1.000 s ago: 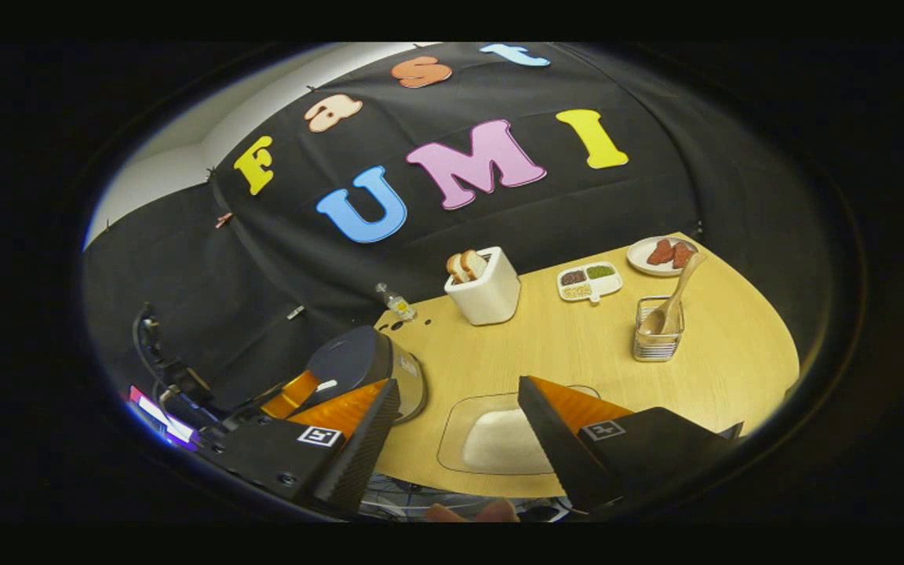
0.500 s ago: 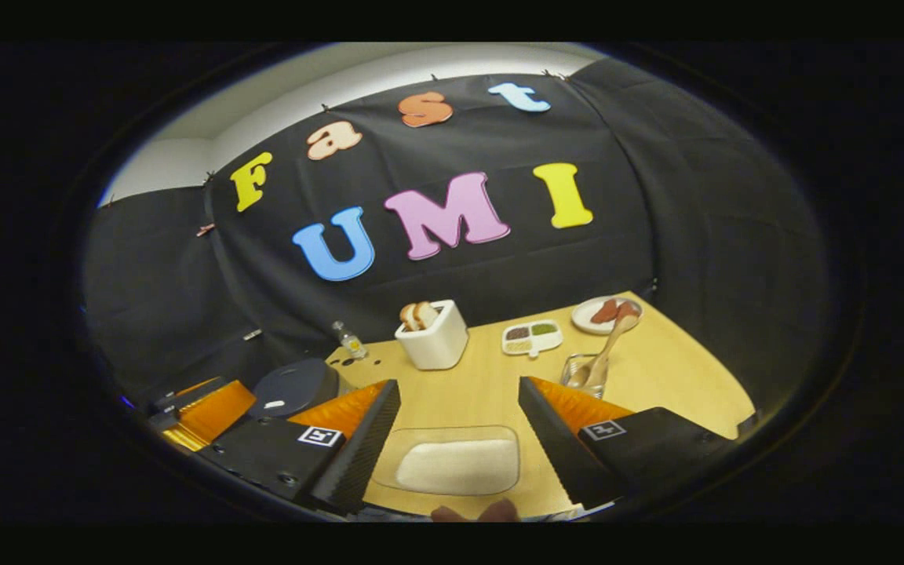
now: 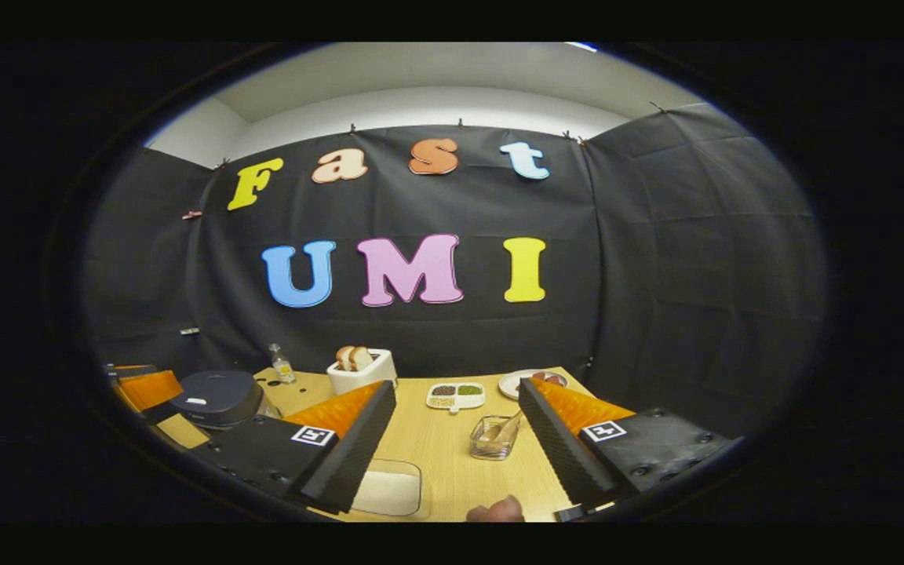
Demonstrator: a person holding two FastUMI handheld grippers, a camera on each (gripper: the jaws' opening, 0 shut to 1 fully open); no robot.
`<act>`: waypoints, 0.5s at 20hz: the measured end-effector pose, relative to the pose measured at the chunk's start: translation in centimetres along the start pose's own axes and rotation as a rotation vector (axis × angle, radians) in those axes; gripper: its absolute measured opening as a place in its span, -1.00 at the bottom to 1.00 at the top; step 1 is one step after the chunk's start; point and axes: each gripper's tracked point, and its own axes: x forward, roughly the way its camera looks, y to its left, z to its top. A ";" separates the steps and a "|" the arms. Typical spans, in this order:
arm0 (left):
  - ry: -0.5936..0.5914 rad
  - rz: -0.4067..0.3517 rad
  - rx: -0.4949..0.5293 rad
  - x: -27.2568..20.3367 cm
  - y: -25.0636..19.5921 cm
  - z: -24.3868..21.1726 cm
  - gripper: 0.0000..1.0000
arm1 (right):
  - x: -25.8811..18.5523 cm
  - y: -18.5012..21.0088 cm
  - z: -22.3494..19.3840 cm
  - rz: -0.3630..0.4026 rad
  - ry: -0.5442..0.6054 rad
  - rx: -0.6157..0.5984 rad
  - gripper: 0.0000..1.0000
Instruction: Close the left gripper, press the button to open the rice cooker; take a wooden spoon from the chopstick holder with the right hand, scoop a spoonful of rice and pour it into the rice cooker, then put the wooden spoon back into the chopstick holder.
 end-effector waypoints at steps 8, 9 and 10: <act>-0.071 0.018 0.069 -0.3 -0.7 1.5 0.89 | -1.1 1.9 2.1 0.039 -0.074 -0.074 0.96; -0.071 0.021 0.072 -0.3 -0.7 1.4 0.89 | -1.2 2.0 2.2 0.039 -0.082 -0.079 0.95; -0.074 0.024 0.070 -0.5 -0.7 1.3 0.90 | -1.3 2.1 2.3 0.044 -0.089 -0.087 0.95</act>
